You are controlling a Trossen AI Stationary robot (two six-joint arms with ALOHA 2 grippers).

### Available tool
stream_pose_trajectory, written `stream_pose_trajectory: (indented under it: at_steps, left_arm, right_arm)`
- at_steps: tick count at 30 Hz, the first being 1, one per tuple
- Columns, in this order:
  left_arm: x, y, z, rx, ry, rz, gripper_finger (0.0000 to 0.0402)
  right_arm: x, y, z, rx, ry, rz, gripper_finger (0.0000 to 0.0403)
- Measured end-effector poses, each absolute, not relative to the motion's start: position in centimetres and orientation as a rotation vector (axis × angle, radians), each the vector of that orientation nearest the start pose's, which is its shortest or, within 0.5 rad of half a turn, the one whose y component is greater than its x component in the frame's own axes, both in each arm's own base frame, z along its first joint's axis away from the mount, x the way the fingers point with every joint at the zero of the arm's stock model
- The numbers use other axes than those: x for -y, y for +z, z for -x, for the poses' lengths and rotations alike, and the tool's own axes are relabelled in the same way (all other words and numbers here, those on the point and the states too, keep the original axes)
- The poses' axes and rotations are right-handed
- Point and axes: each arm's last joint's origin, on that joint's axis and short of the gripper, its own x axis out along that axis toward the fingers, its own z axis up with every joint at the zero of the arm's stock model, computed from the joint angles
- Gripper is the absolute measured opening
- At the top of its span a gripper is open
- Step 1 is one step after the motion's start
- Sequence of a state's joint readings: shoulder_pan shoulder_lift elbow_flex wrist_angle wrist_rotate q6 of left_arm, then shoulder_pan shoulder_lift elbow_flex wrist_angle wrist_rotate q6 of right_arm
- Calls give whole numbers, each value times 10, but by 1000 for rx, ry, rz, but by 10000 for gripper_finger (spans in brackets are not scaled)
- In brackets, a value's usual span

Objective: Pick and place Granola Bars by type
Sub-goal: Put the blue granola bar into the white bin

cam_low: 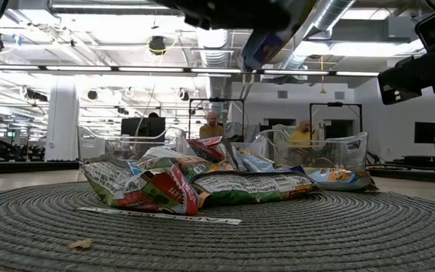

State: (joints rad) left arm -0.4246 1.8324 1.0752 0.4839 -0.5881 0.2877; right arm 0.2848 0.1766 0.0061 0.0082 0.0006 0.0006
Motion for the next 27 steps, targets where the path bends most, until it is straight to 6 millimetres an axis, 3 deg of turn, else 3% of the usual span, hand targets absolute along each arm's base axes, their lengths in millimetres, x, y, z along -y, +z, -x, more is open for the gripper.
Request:
stream_pose_trajectory:
  at_steps: [7, 16, 27]
  left_arm:
    - [114, 211, -377, -316, 367, -580, 34]
    - [39, 211, -389, -393, 660, -554, 34]
    - [-46, 211, -388, -443, 906, -470, 34]
  right_arm:
    - [-30, 152, -103, -161, 283, 23, 133]
    - [-30, 152, -103, -161, 283, 23, 133]
    - [-30, 152, -103, -161, 283, 23, 134]
